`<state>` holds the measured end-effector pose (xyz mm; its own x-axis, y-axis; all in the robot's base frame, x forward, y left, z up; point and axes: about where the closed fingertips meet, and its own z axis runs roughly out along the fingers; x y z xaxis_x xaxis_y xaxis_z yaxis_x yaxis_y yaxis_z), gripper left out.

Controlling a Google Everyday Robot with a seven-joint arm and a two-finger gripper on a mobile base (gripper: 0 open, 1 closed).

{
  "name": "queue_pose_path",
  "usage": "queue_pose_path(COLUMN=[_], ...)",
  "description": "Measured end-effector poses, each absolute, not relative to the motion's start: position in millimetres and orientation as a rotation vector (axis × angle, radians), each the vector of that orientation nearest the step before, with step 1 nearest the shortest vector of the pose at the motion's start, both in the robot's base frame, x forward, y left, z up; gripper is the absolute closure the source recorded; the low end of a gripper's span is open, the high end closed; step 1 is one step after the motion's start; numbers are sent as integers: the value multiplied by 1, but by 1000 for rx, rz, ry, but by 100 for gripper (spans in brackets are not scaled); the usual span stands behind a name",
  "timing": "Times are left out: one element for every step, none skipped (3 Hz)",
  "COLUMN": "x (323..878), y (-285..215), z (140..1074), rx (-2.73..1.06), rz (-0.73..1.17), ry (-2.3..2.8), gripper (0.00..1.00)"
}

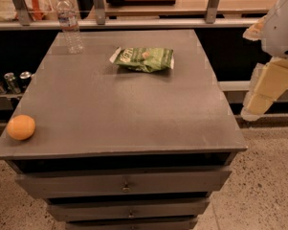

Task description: Move green jalapeno chip bag near orange

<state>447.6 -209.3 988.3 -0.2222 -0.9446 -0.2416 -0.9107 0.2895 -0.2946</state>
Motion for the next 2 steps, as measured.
queue_pose_path(x=[474, 512], y=[-194, -174], z=[981, 970], rx=[-1629, -1564], rz=[-96, -71], ry=[2175, 2157], gripper=[0, 0])
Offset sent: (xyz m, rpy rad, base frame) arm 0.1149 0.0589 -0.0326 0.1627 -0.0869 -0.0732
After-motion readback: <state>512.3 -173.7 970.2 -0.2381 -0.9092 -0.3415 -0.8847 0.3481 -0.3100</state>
